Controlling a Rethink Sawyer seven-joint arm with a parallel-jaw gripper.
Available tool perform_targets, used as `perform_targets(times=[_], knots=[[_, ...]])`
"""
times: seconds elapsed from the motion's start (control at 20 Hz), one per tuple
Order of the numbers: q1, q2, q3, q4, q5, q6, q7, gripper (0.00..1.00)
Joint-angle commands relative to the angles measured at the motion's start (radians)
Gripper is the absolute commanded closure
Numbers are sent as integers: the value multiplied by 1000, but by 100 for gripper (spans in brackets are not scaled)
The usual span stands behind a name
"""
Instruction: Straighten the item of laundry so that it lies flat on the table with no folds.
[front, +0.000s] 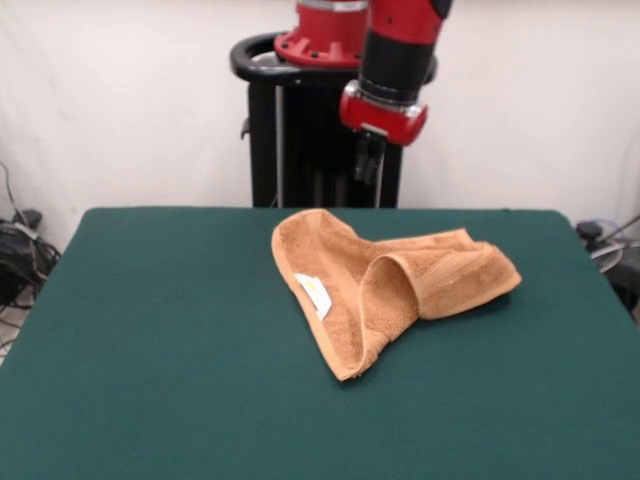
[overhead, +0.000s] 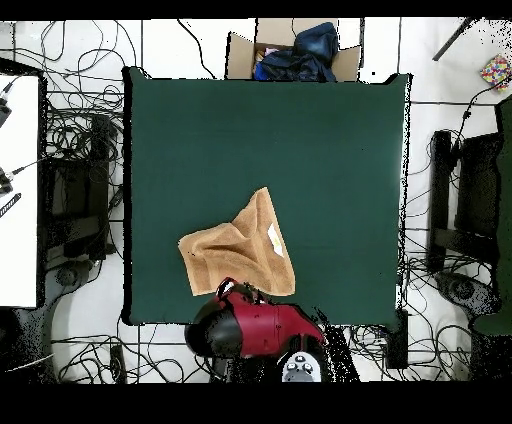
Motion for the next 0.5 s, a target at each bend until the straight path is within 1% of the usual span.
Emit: perform_targets(times=[0.05,0.25,0.35,0.5], knots=[[-48,144,104,-126,32,-70,89,100],[-64,130,114,-144,23,-36,63,100],[-68,152,112,-161,12,-41,56,100],[-109,183,139,-180,-5,-52,34,100]])
